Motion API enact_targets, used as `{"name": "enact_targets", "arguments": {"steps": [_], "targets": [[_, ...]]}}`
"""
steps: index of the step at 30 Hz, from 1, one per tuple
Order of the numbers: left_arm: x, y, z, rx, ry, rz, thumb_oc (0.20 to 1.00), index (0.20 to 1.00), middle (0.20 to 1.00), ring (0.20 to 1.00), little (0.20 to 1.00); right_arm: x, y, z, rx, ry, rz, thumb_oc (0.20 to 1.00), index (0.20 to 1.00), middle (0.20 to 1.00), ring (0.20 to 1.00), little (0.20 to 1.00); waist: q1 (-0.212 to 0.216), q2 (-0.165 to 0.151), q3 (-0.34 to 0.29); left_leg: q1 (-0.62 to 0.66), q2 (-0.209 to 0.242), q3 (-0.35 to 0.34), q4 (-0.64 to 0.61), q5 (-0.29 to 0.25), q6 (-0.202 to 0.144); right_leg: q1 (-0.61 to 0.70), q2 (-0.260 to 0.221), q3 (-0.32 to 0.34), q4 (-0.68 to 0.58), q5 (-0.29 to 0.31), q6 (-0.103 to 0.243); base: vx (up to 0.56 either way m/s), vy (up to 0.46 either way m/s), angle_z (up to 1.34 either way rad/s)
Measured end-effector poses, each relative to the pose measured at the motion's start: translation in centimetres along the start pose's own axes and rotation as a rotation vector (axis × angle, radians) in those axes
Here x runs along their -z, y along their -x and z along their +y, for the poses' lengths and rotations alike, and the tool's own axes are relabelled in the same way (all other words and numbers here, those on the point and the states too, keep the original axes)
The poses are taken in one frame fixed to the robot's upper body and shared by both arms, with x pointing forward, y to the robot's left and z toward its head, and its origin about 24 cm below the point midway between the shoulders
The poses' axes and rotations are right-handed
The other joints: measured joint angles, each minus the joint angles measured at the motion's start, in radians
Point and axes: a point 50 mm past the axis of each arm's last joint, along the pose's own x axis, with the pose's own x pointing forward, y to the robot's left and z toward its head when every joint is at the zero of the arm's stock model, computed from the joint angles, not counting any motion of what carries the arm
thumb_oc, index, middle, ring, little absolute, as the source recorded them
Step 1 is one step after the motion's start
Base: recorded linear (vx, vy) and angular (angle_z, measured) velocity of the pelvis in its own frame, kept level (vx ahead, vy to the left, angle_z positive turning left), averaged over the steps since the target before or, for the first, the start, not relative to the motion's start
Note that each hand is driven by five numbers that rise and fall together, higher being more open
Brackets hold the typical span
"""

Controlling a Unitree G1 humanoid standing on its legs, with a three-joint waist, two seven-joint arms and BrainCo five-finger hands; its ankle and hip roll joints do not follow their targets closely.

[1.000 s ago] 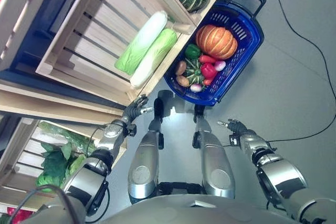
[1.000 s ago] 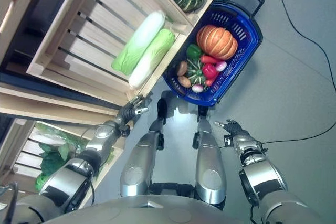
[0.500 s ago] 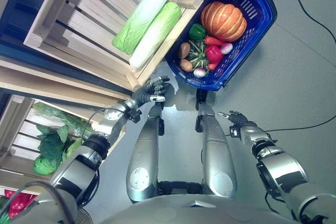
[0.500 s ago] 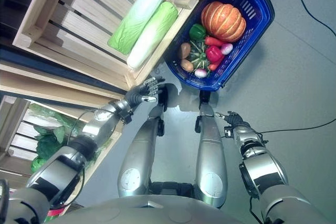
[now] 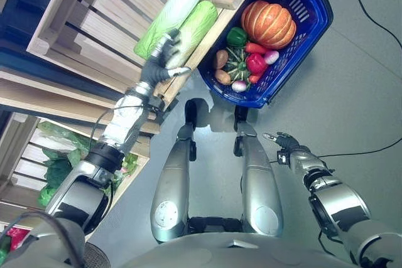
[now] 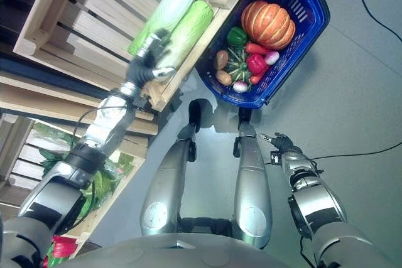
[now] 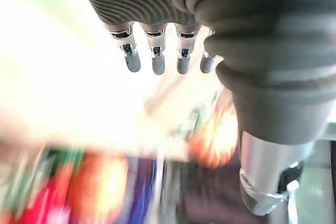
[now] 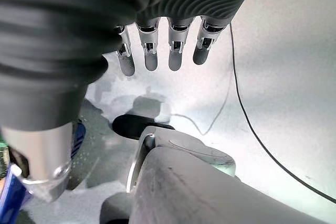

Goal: Pick up fruits and vegetables into the basket

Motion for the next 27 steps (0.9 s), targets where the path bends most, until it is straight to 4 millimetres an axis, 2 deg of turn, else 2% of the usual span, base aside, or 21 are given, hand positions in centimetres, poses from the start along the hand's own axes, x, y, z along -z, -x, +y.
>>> {"name": "enact_targets", "arguments": {"steps": [7, 11, 14, 20, 27], "targets": [[-2.9, -2.6, 2.3, -0.259, -0.312, -0.181, 1.0, 1.0, 1.0, 1.0, 1.0, 0.2, 0.0, 0.0, -0.006, -0.001, 0.002, 1.0, 1.0, 1.0, 1.0, 1.0, 0.001, -0.003, 0.001, -0.007, 0.0, -0.006, 0.019, -0.006, -0.01, -0.002, 0.004, 0.008, 0.01, -0.006, -0.004, 0.0, -0.005, 0.03], [-3.4, -4.0, 3.8, -0.375, -0.449, -0.195, 1.0, 1.0, 1.0, 1.0, 1.0, 0.3, 0.0, 0.3, -0.017, 0.029, 0.004, 1.0, 1.0, 1.0, 1.0, 1.0, -0.022, -0.02, 0.005, -0.018, 0.001, -0.001, 0.022, -0.006, -0.01, -0.013, 0.004, 0.012, 0.009, -0.006, -0.004, 0.0, 0.01, -0.02], [-2.9, -4.9, 4.5, -0.436, -0.561, -0.153, 1.0, 1.0, 1.0, 1.0, 1.0, 0.1, 0.0, 0.4, -0.024, 0.034, 0.002, 1.0, 1.0, 1.0, 1.0, 1.0, -0.043, -0.033, 0.01, -0.02, 0.002, 0.004, 0.022, -0.011, -0.009, -0.017, 0.006, 0.017, 0.007, -0.005, -0.003, -0.01, 0.031, -0.04], [-1.7, -6.0, 5.1, -0.439, -0.688, -0.049, 1.0, 1.0, 1.0, 1.0, 1.0, -0.8, 0.0, 0.9, -0.045, 0.069, -0.006, 1.0, 1.0, 1.0, 1.0, 1.0, -0.065, -0.044, 0.012, -0.021, 0.004, 0.026, 0.023, -0.02, -0.005, -0.023, 0.017, 0.036, 0.005, -0.003, 0.001, 0.0, 0.024, -0.09], [-1.2, -7.7, 5.5, -0.315, -0.805, 0.079, 1.0, 1.0, 1.0, 1.0, 1.0, -3.0, -0.1, 1.3, -0.054, 0.1, -0.047, 1.0, 1.0, 1.0, 1.0, 1.0, -0.104, -0.045, 0.012, -0.021, 0.005, 0.028, 0.024, -0.024, -0.006, -0.023, 0.021, 0.041, 0.002, -0.003, 0.001, 0.0, 0.013, -0.01]]}}
